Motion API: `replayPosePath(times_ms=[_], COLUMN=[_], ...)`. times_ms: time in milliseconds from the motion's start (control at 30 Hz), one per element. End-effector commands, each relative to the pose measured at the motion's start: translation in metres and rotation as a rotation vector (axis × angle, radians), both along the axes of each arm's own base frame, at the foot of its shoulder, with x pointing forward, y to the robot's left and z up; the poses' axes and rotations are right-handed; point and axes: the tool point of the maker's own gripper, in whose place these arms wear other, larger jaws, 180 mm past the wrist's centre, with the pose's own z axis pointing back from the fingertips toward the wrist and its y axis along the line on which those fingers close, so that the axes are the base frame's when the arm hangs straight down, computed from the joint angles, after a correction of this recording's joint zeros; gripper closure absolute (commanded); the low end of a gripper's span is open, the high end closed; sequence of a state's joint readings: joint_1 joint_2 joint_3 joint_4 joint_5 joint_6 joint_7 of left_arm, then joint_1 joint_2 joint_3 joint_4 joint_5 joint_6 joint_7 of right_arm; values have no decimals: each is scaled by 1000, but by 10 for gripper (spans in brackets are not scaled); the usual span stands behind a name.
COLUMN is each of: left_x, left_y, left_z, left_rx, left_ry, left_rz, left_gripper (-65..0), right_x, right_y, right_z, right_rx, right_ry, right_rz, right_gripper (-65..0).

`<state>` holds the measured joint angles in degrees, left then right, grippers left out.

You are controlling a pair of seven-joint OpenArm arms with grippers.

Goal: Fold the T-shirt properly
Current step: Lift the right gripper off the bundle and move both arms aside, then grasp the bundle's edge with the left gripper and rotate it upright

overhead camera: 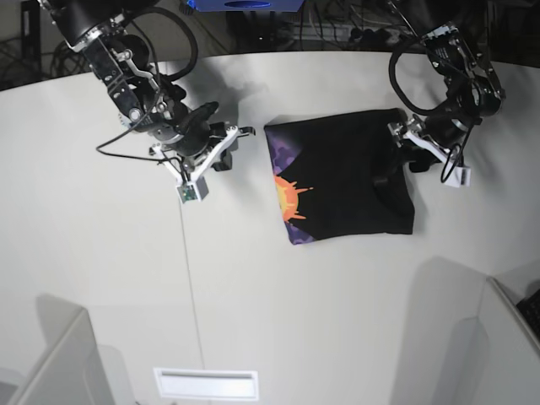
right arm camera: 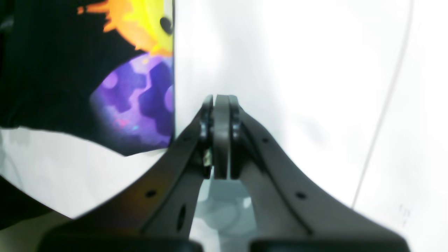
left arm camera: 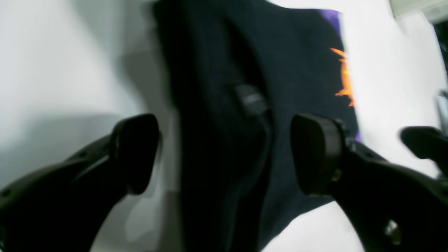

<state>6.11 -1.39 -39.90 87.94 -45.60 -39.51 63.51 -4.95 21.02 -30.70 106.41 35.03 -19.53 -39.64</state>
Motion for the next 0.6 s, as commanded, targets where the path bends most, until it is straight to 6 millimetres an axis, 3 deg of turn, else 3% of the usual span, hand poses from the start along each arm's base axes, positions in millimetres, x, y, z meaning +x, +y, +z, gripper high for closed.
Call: replayPosePath(times_ms=[0, 167, 267, 333, 533, 567], left_x=[5, 1, 5, 5, -1, -3], left_y=[4, 9, -4, -9, -6, -4], left_z=[6, -12, -18, -22, -32, -34], left_rx=[-6, -39, -9, 19, 83, 104], left_ry=[-33, 27, 29, 40, 83, 96], left_rz=[8, 35, -24, -57, -82, -88], left_gripper=[-571, -569, -541, -453, -3, 0], right_x=[7, 5, 10, 12, 9, 8], right_y=[0, -1, -12, -19, -41, -46], right_z=[11, 17, 24, 26, 23, 22], right_rx=[9, 21, 36, 44, 35, 31], right_ry=[-45, -55, -78, -102, -124, -121], right_rz=[1, -9, -58, -95, -168, -182], right_gripper=[0, 0, 0, 0, 0, 0])
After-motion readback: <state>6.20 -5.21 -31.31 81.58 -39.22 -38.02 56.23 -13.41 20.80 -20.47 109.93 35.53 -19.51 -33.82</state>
